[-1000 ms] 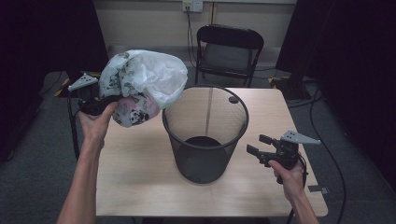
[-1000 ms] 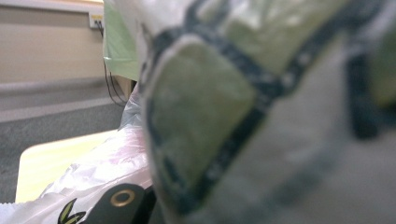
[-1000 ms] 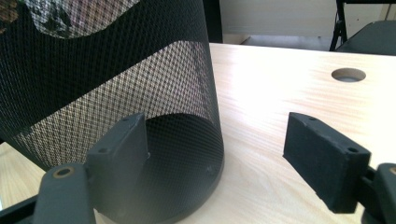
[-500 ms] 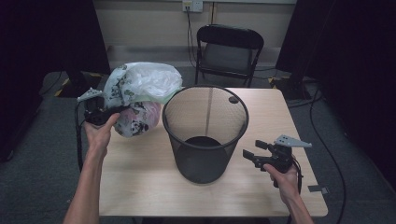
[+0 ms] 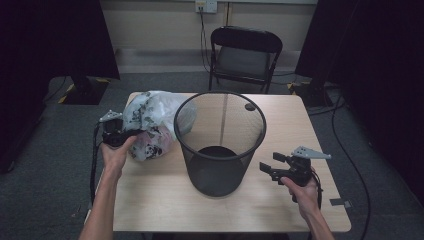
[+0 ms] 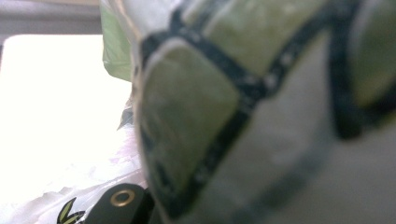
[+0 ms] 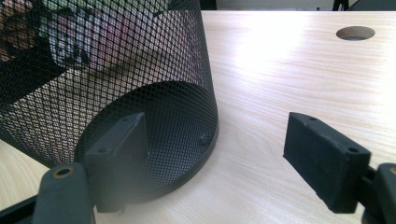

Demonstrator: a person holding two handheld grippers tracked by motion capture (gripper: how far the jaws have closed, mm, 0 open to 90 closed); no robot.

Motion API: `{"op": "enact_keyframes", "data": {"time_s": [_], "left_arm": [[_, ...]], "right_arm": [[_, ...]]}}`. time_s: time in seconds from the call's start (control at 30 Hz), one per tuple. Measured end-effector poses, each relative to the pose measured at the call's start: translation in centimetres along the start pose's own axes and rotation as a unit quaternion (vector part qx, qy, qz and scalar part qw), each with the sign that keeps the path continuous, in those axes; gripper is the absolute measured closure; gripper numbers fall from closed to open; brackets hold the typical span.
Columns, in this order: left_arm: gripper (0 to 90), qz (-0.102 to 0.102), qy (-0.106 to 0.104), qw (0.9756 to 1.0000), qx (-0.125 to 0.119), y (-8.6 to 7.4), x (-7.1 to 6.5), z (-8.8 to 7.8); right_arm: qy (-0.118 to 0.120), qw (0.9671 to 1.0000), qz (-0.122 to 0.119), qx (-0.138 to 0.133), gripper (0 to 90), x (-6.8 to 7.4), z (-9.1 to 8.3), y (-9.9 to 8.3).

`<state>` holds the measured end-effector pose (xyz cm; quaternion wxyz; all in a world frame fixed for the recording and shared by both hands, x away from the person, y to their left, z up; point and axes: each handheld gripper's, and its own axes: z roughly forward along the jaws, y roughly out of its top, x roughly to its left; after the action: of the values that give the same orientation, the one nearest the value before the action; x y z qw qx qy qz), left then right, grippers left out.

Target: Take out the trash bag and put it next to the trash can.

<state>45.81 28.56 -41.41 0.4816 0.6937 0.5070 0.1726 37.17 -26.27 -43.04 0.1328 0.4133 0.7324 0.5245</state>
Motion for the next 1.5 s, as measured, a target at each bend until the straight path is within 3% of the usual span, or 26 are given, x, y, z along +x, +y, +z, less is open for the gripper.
{"op": "enact_keyframes", "data": {"time_s": [0.1,0.2,0.37,0.4,0.63,0.7,0.8,0.87,0.93,1.03,1.23,1.37,1.5], "left_arm": [[86.4,-0.002,-0.004,0.9999,0.01,-0.9,-0.1,1.2],[86.2,-0.008,-0.013,0.9999,0.002,-1.6,-0.4,2.0],[83.4,-0.006,-0.01,0.9999,0.012,-1.9,-0.9,3.4],[80.1,-0.007,-0.011,0.9998,0.012,-1.9,-1.0,3.5],[27.7,-0.007,0.002,0.9998,0.018,-0.8,-1.5,2.1],[21.0,0.005,0.008,0.9999,0.014,-0.6,-1.6,1.2],[15.6,-0.004,0.003,1.0,0.007,-0.5,-1.4,0.1],[15.9,0.003,0.016,0.9999,-0.002,-0.5,-1.5,-0.7],[15.6,0.0,0.005,0.9999,-0.009,-0.7,-1.3,-1.5],[15.4,0.011,0.02,0.9997,-0.01,-0.9,-1.4,-2.6],[17.3,0.011,0.022,0.9992,-0.031,-0.7,-1.1,-5.0],[15.2,0.022,0.026,0.9988,-0.036,0.0,-1.3,-5.9],[15.4,0.02,0.033,0.9983,-0.044,-0.1,-1.8,-7.3]], "right_arm": [[0.001,1.0,-0.001,0.002,20.8,0.1,0.1,-0.1],[0.001,1.0,-0.001,0.003,20.8,0.1,0.1,-0.1],[0.001,1.0,0.0,0.003,20.8,0.1,0.1,-0.1],[0.0,1.0,0.0,0.003,20.7,0.1,0.1,-0.1],[0.004,1.0,0.0,0.004,20.6,0.2,0.2,-0.2],[0.004,1.0,0.0,0.004,20.6,0.2,0.2,-0.2],[0.003,1.0,0.002,0.002,20.5,0.3,0.2,-0.1],[0.006,1.0,-0.001,0.001,20.5,0.4,0.2,-0.1],[0.007,1.0,-0.001,0.001,20.4,0.5,0.3,-0.1],[0.005,1.0,-0.001,0.004,20.3,0.4,0.3,-0.2],[0.005,1.0,0.002,0.006,20.3,0.4,0.3,-0.4],[0.005,1.0,0.001,0.007,20.2,0.4,0.4,-0.4],[0.006,1.0,0.001,0.007,20.2,0.5,0.3,-0.4]]}}
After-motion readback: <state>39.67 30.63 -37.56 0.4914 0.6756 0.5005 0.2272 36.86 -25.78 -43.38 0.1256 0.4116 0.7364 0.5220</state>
